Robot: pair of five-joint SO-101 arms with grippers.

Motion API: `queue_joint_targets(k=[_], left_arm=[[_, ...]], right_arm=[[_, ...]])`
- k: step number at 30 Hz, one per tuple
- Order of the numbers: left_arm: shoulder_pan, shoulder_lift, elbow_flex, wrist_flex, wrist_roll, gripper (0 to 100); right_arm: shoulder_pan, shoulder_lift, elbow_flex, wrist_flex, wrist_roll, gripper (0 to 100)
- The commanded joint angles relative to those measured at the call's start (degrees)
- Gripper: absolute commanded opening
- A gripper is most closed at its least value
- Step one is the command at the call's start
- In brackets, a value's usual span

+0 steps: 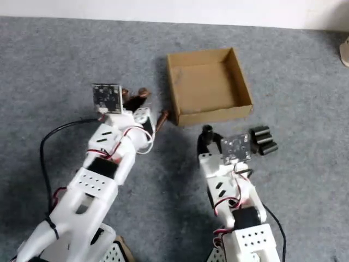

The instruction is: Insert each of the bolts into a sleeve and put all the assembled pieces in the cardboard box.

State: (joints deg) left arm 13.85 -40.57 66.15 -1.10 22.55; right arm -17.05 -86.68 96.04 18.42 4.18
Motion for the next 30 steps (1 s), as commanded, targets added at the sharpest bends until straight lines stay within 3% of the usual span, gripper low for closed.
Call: queue_joint_targets(k=[1,6,14,21,30], left_arm=[[2.5,-2.2,-0.7,-4.6,-0.1,1],[2.4,-2.3,-0.7,-8.7,5.5,1],[5.7,-2.3,-0.6,-9.1,14.2,1],[13.7,-2.3,0.9,-5.2,14.6,1],[14.5,-2.5,0.5,-0.6,14.4,1]], right_arm=[[-4.9,-3.9,8.0,5.8,-0.5,0.5],[-9.5,-6.5,8.0,11.7,-0.5,0.5],[-9.8,-6.8,8.0,12.0,-0.5,0.5],[-9.9,-6.9,8.0,11.6,-0.4,0.8],[-9.9,-6.9,8.0,11.6,-0.4,0.8]])
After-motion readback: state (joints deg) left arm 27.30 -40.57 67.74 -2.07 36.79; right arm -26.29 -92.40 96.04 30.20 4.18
